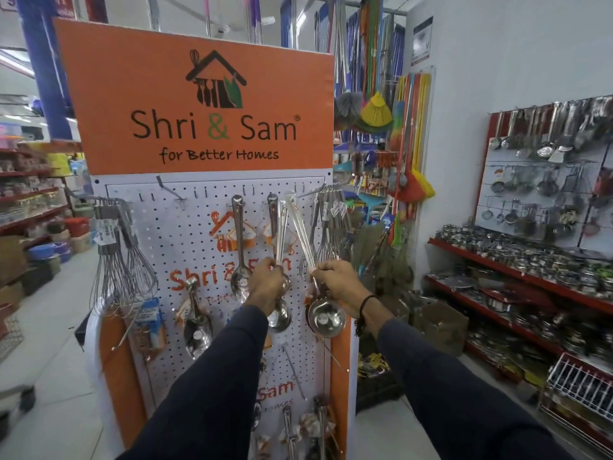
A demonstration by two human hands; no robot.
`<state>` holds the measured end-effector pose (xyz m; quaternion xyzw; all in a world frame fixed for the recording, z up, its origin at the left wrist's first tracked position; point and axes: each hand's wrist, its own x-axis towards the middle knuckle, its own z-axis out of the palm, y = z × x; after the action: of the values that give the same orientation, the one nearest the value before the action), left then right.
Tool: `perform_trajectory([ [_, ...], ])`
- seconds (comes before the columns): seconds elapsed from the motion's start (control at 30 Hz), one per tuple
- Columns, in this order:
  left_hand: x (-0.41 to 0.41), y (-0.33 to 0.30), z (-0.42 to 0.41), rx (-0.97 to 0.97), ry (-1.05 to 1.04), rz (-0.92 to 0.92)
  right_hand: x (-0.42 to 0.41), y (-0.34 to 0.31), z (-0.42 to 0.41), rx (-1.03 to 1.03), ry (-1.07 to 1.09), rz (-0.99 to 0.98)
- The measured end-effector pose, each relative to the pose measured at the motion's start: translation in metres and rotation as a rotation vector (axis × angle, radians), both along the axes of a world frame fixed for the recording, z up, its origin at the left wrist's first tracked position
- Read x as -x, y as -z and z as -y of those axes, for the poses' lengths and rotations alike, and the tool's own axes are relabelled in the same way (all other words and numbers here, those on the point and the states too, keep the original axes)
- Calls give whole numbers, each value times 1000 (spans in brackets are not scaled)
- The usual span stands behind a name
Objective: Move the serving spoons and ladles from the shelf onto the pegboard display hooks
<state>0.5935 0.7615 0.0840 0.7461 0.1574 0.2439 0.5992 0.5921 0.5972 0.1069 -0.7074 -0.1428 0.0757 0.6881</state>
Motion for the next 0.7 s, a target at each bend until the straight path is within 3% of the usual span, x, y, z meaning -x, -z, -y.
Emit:
perform_trajectory([
  [0.37,-61,11,-39,41,33,-11,-47,36,-24,-82,-63,-64],
  [0.7,-98,14,-64,-65,-75,-59,-102,25,-107,287,191,104],
])
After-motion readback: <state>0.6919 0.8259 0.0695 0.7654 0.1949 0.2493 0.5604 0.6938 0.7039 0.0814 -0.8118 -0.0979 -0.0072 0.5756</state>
